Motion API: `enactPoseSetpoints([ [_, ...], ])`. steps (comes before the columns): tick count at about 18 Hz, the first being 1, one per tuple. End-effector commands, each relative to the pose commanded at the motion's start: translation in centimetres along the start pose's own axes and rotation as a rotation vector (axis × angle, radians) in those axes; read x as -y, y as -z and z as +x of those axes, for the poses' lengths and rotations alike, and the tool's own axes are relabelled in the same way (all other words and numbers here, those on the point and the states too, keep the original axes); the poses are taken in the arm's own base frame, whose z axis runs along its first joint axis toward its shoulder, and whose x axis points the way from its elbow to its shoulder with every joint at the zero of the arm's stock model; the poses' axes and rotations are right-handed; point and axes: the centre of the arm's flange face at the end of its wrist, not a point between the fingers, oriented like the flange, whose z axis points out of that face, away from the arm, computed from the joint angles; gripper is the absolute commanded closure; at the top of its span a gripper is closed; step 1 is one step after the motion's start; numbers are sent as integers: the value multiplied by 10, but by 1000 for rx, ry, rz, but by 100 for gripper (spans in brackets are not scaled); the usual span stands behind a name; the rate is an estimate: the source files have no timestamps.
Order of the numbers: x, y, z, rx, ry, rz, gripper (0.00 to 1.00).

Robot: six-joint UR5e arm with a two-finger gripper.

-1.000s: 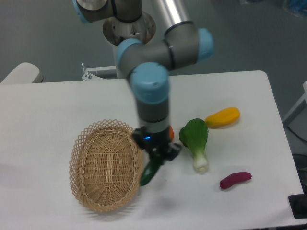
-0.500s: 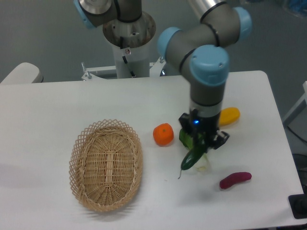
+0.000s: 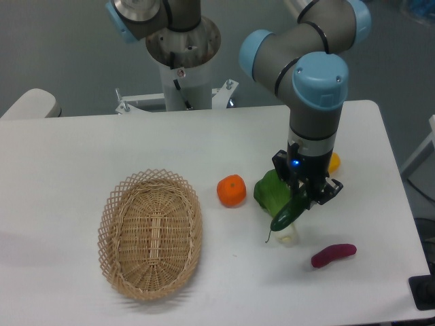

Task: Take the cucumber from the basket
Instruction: 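Carry the held cucumber up and away from the basket toward the bok choy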

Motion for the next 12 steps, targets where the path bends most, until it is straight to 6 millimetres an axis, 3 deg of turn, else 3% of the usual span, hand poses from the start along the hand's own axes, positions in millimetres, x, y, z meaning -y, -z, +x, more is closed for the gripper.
enactPoseSetpoints([
  [12, -7, 2, -8, 0, 11, -4, 75],
])
